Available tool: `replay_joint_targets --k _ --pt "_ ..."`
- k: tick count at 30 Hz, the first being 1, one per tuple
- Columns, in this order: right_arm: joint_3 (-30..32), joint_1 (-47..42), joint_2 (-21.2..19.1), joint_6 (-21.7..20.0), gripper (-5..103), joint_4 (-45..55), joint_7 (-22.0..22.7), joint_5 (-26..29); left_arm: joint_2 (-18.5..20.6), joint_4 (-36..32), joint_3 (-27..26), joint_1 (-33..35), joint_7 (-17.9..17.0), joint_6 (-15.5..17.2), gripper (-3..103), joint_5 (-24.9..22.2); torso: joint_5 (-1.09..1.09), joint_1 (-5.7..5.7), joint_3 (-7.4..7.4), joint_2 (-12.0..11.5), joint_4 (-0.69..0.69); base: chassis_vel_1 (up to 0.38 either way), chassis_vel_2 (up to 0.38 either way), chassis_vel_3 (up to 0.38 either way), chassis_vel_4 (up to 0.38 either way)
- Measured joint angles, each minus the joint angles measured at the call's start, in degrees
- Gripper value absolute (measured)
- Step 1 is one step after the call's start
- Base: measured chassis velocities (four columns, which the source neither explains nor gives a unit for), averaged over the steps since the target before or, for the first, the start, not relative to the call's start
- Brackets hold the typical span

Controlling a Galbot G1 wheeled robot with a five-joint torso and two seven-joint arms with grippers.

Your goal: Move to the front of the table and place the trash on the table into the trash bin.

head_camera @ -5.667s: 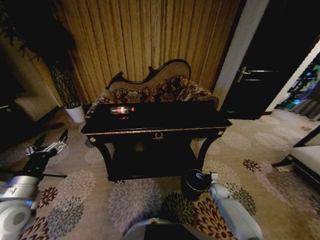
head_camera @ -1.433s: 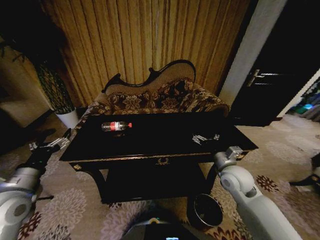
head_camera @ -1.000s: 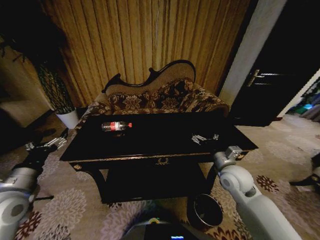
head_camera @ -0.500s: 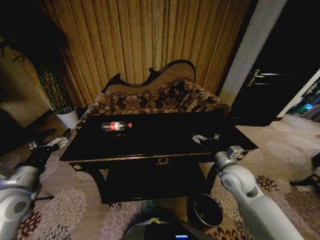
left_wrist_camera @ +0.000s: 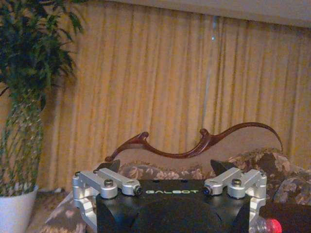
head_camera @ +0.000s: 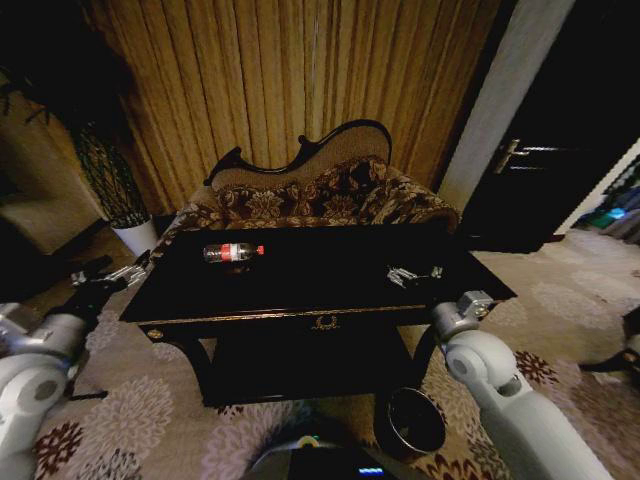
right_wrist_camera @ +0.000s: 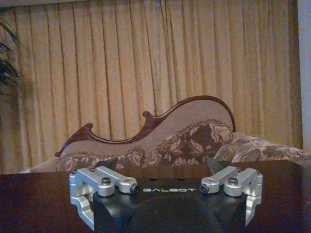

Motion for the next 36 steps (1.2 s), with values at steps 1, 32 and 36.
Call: replay_joint_targets --k 1,32,36 --pt "0.1 -0.13 0.09 0.03 100 0.0 0.01 0.0 1.57 0.81 0.0 -0.63 0.18 0.01 100 -0.7 0.0 0.0 0.0 0.0 0.0 0.0 0.0 0.0 0.0" --pt "1.53 -0.24 0.21 1.46 100 -1.82 0.17 0.0 24.76 28.09 13.8 -16.56 26.87 6.16 100 -2.87 0.0 0.0 0.0 0.0 0.01 0.0 0.0 0.0 0.0" --pt "1.7 -0.25 0.21 1.64 100 -2.21 0.18 -0.02 26.89 31.35 16.18 -18.71 26.36 5.66 100 -2.76 0.0 0.0 0.0 0.0 0.03 0.0 0.0 0.0 0.0"
